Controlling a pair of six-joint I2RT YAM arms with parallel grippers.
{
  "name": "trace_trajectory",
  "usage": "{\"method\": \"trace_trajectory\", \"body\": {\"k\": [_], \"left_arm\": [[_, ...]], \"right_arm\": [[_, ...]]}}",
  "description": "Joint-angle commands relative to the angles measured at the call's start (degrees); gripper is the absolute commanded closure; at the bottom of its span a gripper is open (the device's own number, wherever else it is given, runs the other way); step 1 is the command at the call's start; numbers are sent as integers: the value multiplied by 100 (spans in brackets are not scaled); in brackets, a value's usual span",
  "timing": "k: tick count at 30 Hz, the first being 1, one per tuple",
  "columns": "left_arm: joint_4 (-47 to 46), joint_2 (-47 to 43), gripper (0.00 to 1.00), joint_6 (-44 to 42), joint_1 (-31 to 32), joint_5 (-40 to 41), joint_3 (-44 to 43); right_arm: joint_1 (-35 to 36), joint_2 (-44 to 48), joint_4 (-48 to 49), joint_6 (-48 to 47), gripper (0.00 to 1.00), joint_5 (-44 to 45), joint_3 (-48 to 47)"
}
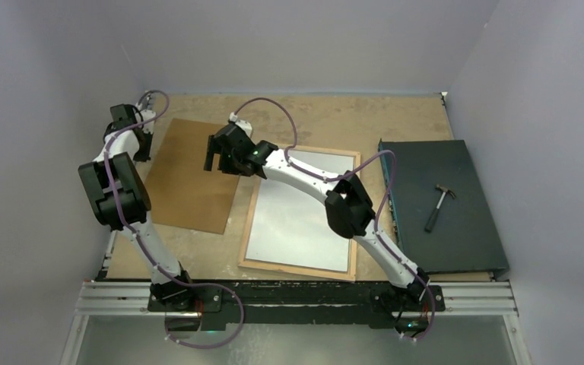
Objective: Put the photo into the frame
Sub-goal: Place the photo in the photo frame.
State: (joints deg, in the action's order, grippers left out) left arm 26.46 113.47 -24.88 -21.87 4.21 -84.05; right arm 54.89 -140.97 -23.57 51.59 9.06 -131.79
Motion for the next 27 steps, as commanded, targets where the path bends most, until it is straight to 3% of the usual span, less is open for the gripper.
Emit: {"method": "trace_trajectory", "body": {"k": [1,19,27], "left_arm": [[-537,177,90,208,-55,333,33],[-681,540,94,140,-7,41,566],[-421,351,99,-128,61,-494,1125]], "right_arm": [[89,146,-84,148,1,154,336],[143,-221,-53,551,1,325,711],[94,-360,192,903,1,-373,647]]}}
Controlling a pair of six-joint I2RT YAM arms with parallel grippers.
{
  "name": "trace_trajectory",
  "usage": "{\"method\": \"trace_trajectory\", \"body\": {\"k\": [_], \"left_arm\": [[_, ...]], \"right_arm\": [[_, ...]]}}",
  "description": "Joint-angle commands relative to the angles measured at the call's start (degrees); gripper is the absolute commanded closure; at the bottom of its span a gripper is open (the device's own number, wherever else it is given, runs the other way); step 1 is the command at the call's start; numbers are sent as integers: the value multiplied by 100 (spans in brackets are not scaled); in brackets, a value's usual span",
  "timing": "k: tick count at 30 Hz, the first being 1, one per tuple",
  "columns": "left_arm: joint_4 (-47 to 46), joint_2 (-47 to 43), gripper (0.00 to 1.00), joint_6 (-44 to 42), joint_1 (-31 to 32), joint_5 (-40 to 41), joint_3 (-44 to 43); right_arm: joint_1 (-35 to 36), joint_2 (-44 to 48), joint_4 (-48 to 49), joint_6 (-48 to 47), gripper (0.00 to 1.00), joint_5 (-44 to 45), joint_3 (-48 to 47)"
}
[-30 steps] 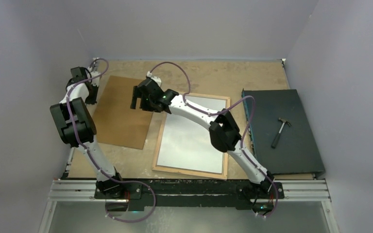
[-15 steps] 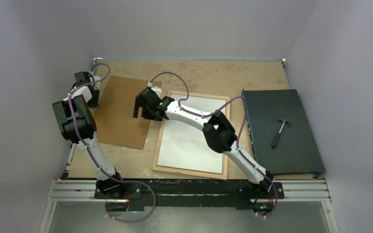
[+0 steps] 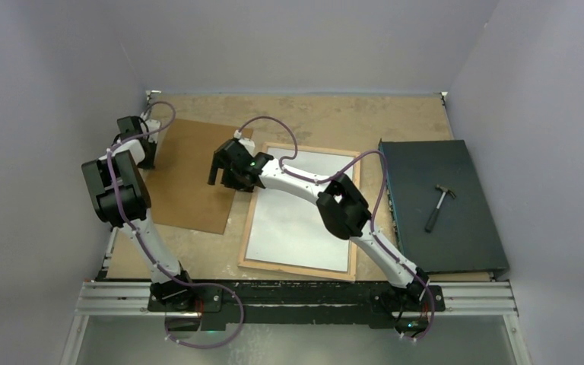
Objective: Put the photo into the frame
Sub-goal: Place the photo in the photo frame.
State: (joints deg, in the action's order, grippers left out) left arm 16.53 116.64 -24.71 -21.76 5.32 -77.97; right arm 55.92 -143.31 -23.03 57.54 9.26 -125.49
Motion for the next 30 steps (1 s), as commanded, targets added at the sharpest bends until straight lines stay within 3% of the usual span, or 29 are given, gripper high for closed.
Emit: {"method": "trace_trajectory", "body": {"k": [1,8,17,30], "left_arm": [[565,29,99,-202,82,-611,607],[614,-113,100,-444,237,-871,1018],[1050,-130,100,-588,310,-1558,1131],[1612,-194,100,-924,328,-2308,1323]], "right_arm": [[-30,-112,268,373,1,-528,50],[-146,208,1225,813,1,-1255,503],[-169,1058,2515,1237,1,-1576,1408],[-151,1770,2924,1291,1,-1447,2121]]}}
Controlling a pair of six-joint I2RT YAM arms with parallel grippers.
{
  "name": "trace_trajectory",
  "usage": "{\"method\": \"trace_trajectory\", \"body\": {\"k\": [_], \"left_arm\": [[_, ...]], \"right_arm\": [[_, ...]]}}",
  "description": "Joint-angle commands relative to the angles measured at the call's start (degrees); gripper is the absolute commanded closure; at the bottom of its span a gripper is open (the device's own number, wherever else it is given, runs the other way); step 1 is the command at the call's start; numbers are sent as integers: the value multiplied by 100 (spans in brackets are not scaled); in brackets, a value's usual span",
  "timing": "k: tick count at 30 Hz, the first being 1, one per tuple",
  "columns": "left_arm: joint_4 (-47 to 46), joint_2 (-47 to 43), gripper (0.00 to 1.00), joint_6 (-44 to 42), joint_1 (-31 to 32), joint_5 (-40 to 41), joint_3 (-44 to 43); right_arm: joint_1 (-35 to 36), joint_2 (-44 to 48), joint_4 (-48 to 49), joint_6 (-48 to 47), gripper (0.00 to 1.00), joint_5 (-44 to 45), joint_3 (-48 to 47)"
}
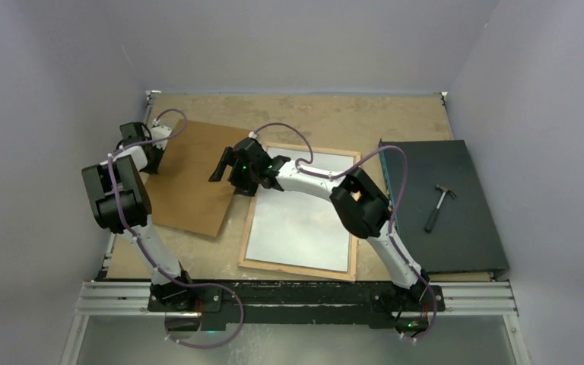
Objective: Put the photo into the frame
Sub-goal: Place the photo in the photo frame, then move the photo frame item to the center of the board.
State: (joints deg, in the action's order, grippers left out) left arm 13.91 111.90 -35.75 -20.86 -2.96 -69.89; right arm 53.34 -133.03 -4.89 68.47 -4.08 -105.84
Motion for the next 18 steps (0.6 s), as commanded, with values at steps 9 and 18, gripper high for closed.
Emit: {"method": "trace_trajectory", "body": {"k": [9,18], "left_arm": [[1799,-6,100,323,676,-1584,755],[1825,-106,100,417,1250,-1634,921]], "right_arm": [[107,1540,1314,358,1,51,1199],[67,2404,1352,642,1,136,2372]]}}
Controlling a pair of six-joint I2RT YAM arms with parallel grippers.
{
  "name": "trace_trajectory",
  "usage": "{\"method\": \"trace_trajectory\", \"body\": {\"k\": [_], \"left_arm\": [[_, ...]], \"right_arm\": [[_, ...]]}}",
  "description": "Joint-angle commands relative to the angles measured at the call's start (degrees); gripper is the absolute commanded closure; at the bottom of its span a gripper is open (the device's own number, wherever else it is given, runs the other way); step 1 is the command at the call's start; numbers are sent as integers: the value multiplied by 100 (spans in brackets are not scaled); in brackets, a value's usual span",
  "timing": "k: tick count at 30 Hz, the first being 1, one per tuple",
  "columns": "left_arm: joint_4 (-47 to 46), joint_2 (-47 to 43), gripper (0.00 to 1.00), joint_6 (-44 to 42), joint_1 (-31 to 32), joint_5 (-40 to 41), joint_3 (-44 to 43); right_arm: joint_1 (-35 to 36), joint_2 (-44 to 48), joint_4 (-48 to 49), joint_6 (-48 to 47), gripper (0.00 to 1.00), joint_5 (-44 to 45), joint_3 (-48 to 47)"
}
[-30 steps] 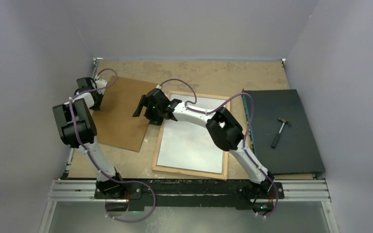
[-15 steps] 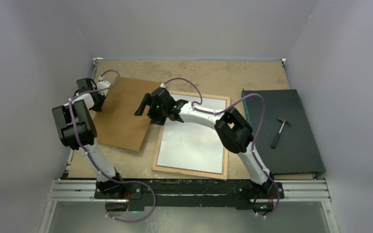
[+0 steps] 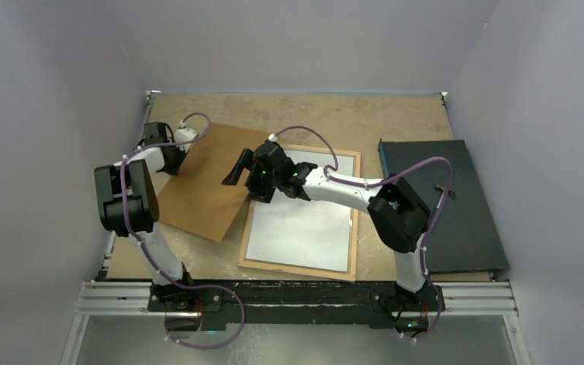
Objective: Put the photo into the frame
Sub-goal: Move the photo frame item to the center of the board.
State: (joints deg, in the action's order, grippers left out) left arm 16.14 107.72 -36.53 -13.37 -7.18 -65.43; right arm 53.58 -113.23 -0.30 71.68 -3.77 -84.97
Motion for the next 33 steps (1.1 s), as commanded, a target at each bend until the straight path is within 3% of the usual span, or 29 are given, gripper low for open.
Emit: {"method": "trace_trajectory", "body": {"k": [1,11,21,29,33], "left_arm": [[1601,304,100,490,547,-1215,486],[1802,175,100,523,888,-1257,434],[2424,-236,99,389,652,-1253,48],[3017,-423,78,194,222,-1388,-616],[3195,-463,60,126,1,-1429,-905]], "right_arm": [[20,507,892,343,1,116,417],[-268,1321,860,418,1,197,1713],[-349,1108,-112,-291,1,104,1418],[-440,1433,-950,-914,1,576,1303],[-440,1654,-1380,-1366,1,960,1217]]}}
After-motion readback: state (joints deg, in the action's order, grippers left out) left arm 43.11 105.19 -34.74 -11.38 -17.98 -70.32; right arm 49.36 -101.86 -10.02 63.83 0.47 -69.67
